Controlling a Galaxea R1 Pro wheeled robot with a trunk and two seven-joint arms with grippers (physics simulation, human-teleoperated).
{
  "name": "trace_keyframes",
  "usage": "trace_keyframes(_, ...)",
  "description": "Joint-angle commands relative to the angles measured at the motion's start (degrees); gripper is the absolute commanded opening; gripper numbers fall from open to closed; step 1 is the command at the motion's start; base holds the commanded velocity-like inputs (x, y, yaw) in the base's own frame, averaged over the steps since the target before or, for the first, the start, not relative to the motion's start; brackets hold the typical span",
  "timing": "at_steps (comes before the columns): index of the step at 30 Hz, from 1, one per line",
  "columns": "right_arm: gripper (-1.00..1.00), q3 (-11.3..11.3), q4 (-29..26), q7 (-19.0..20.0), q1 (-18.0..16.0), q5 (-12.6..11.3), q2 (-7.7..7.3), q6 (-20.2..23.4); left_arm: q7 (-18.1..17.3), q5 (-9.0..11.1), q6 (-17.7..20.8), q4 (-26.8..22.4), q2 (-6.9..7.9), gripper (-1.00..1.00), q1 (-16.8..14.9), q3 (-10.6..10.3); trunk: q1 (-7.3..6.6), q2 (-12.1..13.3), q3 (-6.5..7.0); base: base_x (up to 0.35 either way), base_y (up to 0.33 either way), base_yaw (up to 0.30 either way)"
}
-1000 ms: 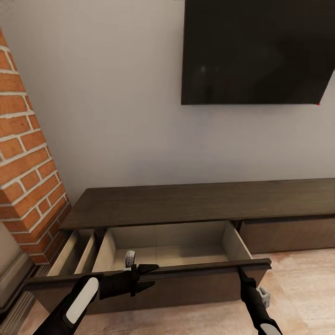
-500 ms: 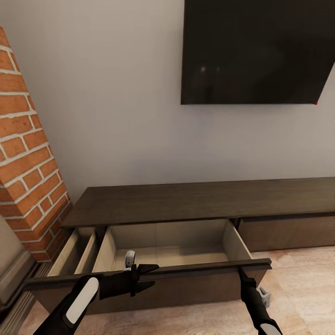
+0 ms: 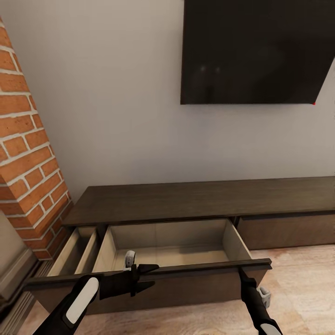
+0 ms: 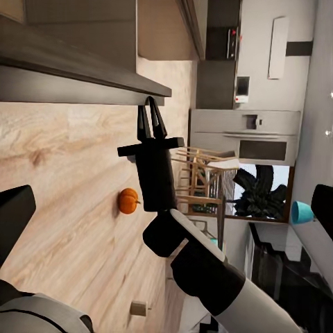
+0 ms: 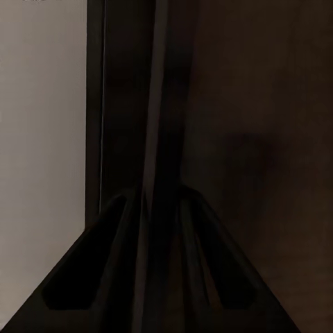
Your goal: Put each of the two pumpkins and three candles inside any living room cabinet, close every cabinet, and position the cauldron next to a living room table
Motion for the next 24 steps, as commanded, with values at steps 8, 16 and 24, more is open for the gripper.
trace_keyframes(8,-1.0,2.68,-0.05,1.04,-0.05,-0.04,0.04,0.53,-0.2,0.0,0.15,0.04,0.04,1.0,-0.05,-0.11,-0.03,-0.03,-0.04,-0.009,0.0,0.0)
trace_keyframes(16,-1.0,2.68,-0.05,1.04,-0.05,-0.04,0.04,0.53,-0.2,0.0,0.15,0.05,0.05,1.0,-0.05,-0.11,-0.03,-0.03,-0.04,-0.072,0.0,0.0)
trace_keyframes(24,-1.0,2.68,-0.05,1.08,-0.05,-0.04,0.04,0.46,-0.2,-0.01,0.15,0.04,0.04,1.0,-0.05,-0.11,-0.03,-0.03,-0.04,-0.007,0.0,0.0)
